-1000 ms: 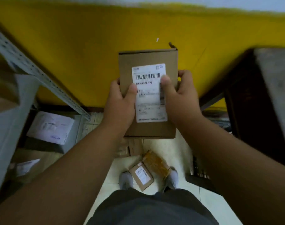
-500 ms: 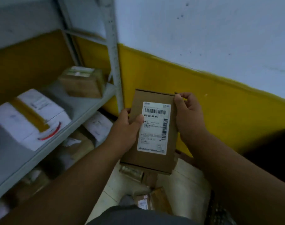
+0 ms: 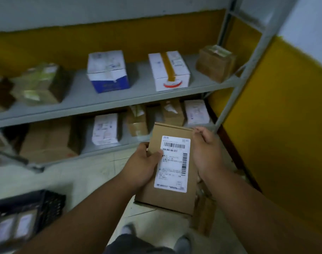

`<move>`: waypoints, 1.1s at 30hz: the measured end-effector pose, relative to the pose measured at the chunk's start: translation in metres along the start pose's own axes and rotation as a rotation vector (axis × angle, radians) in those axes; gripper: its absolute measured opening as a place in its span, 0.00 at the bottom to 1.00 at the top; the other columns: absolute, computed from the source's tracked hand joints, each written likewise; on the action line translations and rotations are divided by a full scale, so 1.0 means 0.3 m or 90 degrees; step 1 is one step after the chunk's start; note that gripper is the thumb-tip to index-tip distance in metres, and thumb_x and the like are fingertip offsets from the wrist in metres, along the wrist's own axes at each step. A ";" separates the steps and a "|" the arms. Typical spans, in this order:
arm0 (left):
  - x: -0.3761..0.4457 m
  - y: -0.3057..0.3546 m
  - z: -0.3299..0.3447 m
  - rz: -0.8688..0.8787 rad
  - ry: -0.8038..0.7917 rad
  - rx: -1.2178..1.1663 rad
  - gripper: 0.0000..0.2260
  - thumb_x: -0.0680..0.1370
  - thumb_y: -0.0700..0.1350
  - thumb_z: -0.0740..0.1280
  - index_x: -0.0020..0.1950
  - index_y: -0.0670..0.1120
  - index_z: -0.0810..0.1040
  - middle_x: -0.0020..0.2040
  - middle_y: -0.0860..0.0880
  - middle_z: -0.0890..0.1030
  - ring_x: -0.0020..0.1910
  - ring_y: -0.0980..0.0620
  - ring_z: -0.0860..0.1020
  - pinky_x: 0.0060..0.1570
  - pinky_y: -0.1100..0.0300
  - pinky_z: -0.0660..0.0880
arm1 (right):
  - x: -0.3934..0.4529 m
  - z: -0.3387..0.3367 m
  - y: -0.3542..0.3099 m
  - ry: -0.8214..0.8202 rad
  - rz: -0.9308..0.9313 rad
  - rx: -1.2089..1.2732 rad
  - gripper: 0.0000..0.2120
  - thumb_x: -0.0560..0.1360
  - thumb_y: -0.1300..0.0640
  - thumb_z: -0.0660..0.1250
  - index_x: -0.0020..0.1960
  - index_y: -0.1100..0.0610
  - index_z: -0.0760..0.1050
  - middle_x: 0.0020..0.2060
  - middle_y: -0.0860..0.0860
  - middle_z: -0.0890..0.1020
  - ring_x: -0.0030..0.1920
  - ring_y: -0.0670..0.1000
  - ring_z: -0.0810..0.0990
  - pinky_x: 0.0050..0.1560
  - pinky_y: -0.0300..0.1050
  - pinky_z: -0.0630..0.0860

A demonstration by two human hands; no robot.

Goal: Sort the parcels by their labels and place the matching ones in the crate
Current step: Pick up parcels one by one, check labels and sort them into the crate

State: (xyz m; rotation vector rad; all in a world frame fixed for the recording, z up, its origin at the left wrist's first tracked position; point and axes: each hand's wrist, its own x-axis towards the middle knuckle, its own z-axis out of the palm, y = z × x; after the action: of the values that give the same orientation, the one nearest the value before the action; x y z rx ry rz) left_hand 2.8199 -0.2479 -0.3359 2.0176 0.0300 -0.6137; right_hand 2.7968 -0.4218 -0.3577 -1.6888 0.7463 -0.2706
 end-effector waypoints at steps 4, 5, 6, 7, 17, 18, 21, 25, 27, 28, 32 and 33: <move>-0.142 -0.144 -0.186 -0.047 0.055 -0.084 0.17 0.80 0.55 0.64 0.68 0.55 0.69 0.51 0.56 0.82 0.47 0.55 0.83 0.49 0.55 0.79 | -0.148 0.179 -0.066 -0.114 -0.048 -0.026 0.09 0.83 0.51 0.59 0.48 0.46 0.77 0.39 0.44 0.81 0.38 0.45 0.78 0.37 0.41 0.71; -0.180 -0.181 -0.242 -0.056 0.073 -0.103 0.16 0.80 0.55 0.64 0.68 0.55 0.70 0.51 0.56 0.82 0.47 0.55 0.83 0.47 0.56 0.79 | -0.185 0.235 -0.077 -0.141 -0.057 -0.029 0.09 0.82 0.52 0.60 0.46 0.47 0.77 0.39 0.45 0.82 0.40 0.47 0.79 0.39 0.43 0.72; -0.219 -0.225 -0.306 -0.064 0.095 -0.117 0.15 0.80 0.54 0.64 0.67 0.55 0.70 0.50 0.56 0.83 0.46 0.55 0.83 0.44 0.58 0.78 | -0.228 0.301 -0.086 -0.169 -0.063 -0.029 0.09 0.82 0.52 0.61 0.46 0.47 0.78 0.41 0.47 0.83 0.42 0.50 0.81 0.42 0.45 0.74; -0.260 -0.271 -0.376 -0.073 0.121 -0.129 0.15 0.80 0.54 0.65 0.66 0.55 0.71 0.49 0.56 0.83 0.45 0.56 0.83 0.42 0.60 0.77 | -0.276 0.379 -0.092 -0.197 -0.068 -0.028 0.09 0.81 0.52 0.61 0.46 0.46 0.78 0.43 0.48 0.83 0.45 0.52 0.81 0.44 0.47 0.75; -0.853 -1.013 -1.146 -0.243 0.419 -0.175 0.15 0.79 0.57 0.65 0.64 0.57 0.72 0.52 0.55 0.82 0.49 0.52 0.82 0.55 0.48 0.79 | -1.145 1.380 -0.025 -0.489 -0.114 -0.051 0.09 0.81 0.50 0.62 0.45 0.49 0.77 0.40 0.53 0.83 0.44 0.57 0.82 0.45 0.51 0.78; -0.906 -1.072 -1.205 -0.253 0.432 -0.177 0.16 0.79 0.57 0.64 0.66 0.58 0.71 0.54 0.55 0.81 0.50 0.52 0.82 0.57 0.48 0.78 | -1.222 1.446 -0.022 -0.506 -0.115 -0.049 0.09 0.81 0.50 0.61 0.45 0.50 0.77 0.40 0.53 0.83 0.44 0.57 0.82 0.45 0.51 0.78; -1.023 -1.202 -1.346 -0.281 0.435 -0.185 0.15 0.80 0.57 0.61 0.67 0.61 0.68 0.55 0.57 0.80 0.51 0.52 0.82 0.56 0.47 0.79 | -1.371 1.604 -0.022 -0.512 -0.115 -0.062 0.09 0.82 0.51 0.61 0.48 0.51 0.78 0.41 0.47 0.82 0.44 0.50 0.79 0.44 0.44 0.73; -1.036 -1.320 -1.470 -0.286 0.418 -0.180 0.17 0.81 0.55 0.60 0.70 0.59 0.67 0.55 0.55 0.80 0.51 0.52 0.81 0.55 0.48 0.79 | -1.440 1.784 -0.051 -0.533 -0.122 -0.112 0.09 0.83 0.53 0.59 0.49 0.52 0.77 0.41 0.47 0.80 0.41 0.48 0.77 0.40 0.41 0.71; -0.994 -1.357 -1.533 -0.276 0.439 -0.206 0.17 0.81 0.54 0.60 0.70 0.58 0.67 0.55 0.55 0.80 0.51 0.53 0.80 0.55 0.50 0.79 | -1.440 1.879 -0.077 -0.547 -0.123 -0.147 0.10 0.83 0.53 0.57 0.51 0.51 0.77 0.41 0.48 0.80 0.41 0.49 0.76 0.39 0.43 0.70; -0.966 -1.375 -1.566 -0.271 0.453 -0.214 0.17 0.81 0.53 0.61 0.71 0.58 0.68 0.56 0.55 0.80 0.52 0.54 0.80 0.55 0.51 0.78 | -1.436 1.929 -0.091 -0.554 -0.120 -0.153 0.10 0.83 0.53 0.56 0.51 0.51 0.76 0.42 0.49 0.80 0.42 0.50 0.77 0.39 0.44 0.70; -0.846 -1.435 -1.728 -0.258 0.498 -0.218 0.16 0.81 0.54 0.61 0.69 0.59 0.67 0.56 0.58 0.80 0.50 0.58 0.79 0.47 0.55 0.76 | -1.404 2.143 -0.134 -0.614 -0.092 -0.173 0.13 0.84 0.49 0.52 0.63 0.46 0.73 0.52 0.49 0.80 0.51 0.51 0.79 0.46 0.46 0.71; -0.821 -1.447 -1.782 -0.262 0.512 -0.216 0.15 0.81 0.54 0.62 0.69 0.60 0.67 0.56 0.58 0.80 0.49 0.58 0.79 0.46 0.55 0.76 | -1.396 2.203 -0.149 -0.646 -0.081 -0.174 0.14 0.85 0.49 0.52 0.67 0.45 0.70 0.52 0.48 0.79 0.51 0.49 0.78 0.49 0.47 0.71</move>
State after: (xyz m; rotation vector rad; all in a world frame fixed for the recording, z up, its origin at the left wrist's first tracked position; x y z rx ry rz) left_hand 2.7064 0.4732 -0.3775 1.8040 0.9786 0.0052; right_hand 2.8552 0.3585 -0.4008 -1.8357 -0.0934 0.6043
